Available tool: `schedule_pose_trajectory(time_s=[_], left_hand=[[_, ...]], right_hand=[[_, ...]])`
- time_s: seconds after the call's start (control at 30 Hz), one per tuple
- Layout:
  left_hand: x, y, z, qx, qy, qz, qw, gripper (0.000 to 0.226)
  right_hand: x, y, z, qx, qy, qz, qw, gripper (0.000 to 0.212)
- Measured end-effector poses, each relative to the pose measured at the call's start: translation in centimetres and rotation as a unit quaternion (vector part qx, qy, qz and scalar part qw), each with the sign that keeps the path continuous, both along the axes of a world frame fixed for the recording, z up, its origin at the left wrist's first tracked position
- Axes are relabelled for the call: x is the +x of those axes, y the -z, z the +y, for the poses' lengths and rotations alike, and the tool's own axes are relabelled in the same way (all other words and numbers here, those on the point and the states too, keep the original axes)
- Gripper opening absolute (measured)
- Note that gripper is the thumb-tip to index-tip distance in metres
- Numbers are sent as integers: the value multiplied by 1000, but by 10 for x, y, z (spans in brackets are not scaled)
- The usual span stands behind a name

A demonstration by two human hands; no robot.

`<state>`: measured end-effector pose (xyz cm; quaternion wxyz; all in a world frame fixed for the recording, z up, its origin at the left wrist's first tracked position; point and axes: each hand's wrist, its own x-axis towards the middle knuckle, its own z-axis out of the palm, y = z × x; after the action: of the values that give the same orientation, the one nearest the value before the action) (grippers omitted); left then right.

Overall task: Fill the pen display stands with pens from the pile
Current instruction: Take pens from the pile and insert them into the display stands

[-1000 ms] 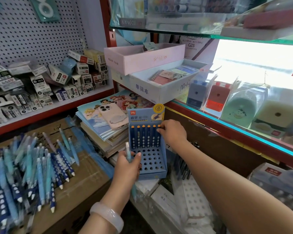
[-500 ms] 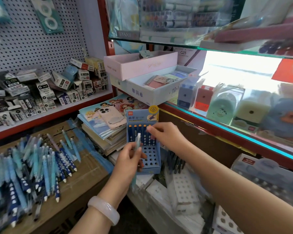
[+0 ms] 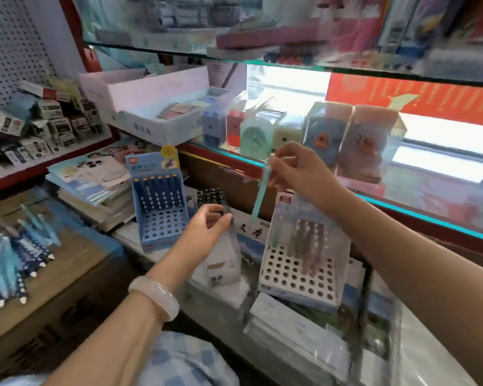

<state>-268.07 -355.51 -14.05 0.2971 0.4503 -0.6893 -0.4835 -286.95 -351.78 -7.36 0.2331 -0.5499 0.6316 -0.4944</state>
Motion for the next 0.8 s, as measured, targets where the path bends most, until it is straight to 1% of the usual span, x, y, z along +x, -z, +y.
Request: schedule_pose_trajectory(time_s=[0.07,0.17,0.27,0.37,0.47,0.53,0.6,0.7,0.8], left_hand=[[-15,5,13,4,24,-13,1000,33],[-31,16,31,4,75,-42,996,35],[-38,24,45,-35,112,-84,990,35],[-35,32,48,-61,115,-116,985,28],[-28,41,39,-58,110,-134,983,25],[-24,45,32,-53,99,-138,984,22],[-21,46,30,-51,88,-134,986,23],[-20,47,27,-44,88,-121,988,25],[-20,44,26,-40,96,-114,988,24]], right_hand=[[-23,7,22,-13,43,8,999,12],[-47,21,49,-28,104,8,994,17],[-54,33,63,-26,127,18,991,11],[-50,43,56,-17,131,27,991,5],[-43,52,42,9,132,86,987,4],[-39,59,35,47,122,135,982,12],[-38,67,31,75,119,163,977,16],[-40,82,30,76,125,205,968,15],[-38,95,33,76,152,249,953,17]])
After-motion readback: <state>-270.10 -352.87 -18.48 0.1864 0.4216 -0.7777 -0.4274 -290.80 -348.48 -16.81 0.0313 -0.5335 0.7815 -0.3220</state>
